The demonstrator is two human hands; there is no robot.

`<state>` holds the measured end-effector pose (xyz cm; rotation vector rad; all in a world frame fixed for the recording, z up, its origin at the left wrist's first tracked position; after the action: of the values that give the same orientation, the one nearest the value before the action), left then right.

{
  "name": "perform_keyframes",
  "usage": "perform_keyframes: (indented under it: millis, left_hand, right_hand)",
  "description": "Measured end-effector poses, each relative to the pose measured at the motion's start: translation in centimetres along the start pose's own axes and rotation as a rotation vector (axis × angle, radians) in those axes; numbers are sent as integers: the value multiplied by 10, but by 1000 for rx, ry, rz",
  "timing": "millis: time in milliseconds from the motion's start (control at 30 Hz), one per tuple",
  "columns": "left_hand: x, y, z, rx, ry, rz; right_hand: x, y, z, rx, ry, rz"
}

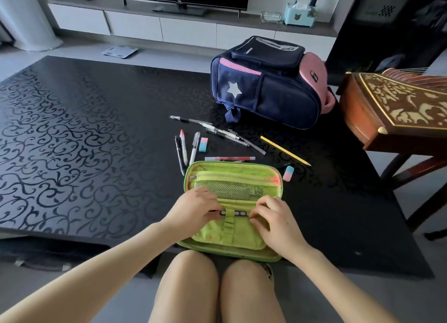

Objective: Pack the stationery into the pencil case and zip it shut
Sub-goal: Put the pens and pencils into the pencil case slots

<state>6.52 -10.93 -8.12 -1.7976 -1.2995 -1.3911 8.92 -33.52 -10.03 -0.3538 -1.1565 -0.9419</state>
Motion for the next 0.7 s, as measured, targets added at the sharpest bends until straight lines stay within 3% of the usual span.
perform_keyframes:
  millis: [167, 267, 367, 467, 600, 700]
  left_hand:
    - [-1, 14, -8, -6, 4, 13]
    - [3, 14, -1, 18, 26, -12]
    - [8, 17, 6, 31, 32, -19]
    - [11, 20, 10, 48, 37, -26]
    - [15, 17, 13, 49, 51, -53]
    - [19, 15, 18, 63, 53, -121]
  right_hand:
    - [25, 13, -11, -131, 137, -67]
    - [41, 40, -52, -369, -33, -219]
    - [49, 72, -93, -631, -228, -145]
    - [52, 90, -116, -783, -367, -27]
    - [51, 99, -130, -776, -520, 15]
    - [57, 98, -128, -730, -445, -96]
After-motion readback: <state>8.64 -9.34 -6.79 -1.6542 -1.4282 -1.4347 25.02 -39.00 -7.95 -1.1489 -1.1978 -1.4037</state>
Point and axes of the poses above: each hand's wrist, its own y-axis towards the middle knuckle, its own x-axis out of the back of the hand, z = x × y, the point moved 1 cm from there along y, towards the middle knuckle, and after that the axes turned 4 degrees about z, right-handed, at the moved point
